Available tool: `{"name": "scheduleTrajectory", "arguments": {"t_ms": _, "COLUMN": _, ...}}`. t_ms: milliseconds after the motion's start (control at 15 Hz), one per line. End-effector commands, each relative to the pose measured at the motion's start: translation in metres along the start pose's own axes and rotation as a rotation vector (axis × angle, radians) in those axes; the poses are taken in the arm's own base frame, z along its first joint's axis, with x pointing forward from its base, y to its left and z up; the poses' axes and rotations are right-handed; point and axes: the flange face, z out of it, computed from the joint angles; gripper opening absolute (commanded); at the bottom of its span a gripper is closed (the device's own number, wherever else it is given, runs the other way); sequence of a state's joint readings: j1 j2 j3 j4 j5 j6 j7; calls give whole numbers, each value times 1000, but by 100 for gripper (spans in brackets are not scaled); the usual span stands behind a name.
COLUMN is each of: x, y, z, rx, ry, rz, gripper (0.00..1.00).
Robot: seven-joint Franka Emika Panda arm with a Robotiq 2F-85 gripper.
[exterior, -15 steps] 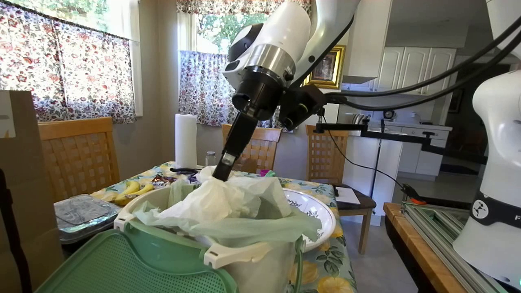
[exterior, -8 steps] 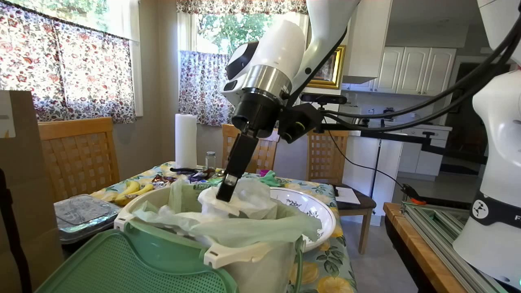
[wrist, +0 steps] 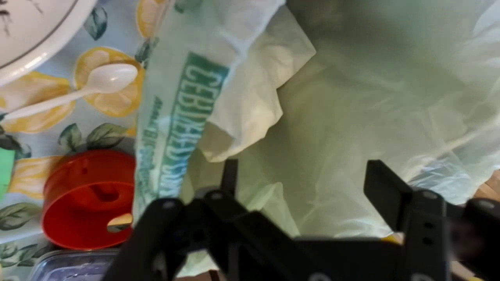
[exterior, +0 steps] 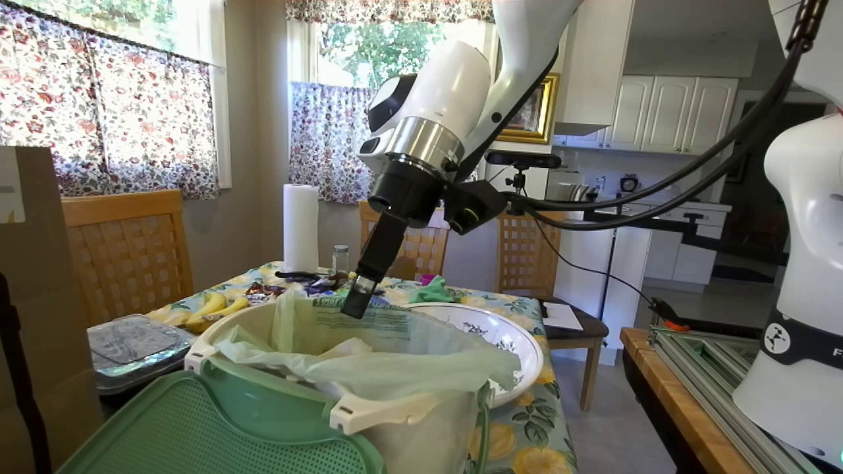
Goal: Use the white napkin to wipe the white bowl then throw it in the bin.
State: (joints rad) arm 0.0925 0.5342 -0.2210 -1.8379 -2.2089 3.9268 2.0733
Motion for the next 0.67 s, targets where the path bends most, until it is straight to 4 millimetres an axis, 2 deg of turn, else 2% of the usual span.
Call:
{"name": "scheduleTrajectory", "arguments": {"t_ms": 0, "x": 13, "y": 5, "z": -15, "rx": -82, "ry": 63, "rz": 23, "gripper": 100}}
{"name": "scheduleTrajectory", "arguments": {"t_ms": 333, "x": 18, "y": 19, "z": -42, "rx": -216, "ry": 128, "rz": 156, "gripper": 100}}
{"name": "scheduleTrajectory", "arguments": {"t_ms": 600, "x": -3, "y": 43, "z": -60, "rx": -381, "ry": 24, "rz": 228, "gripper": 100}}
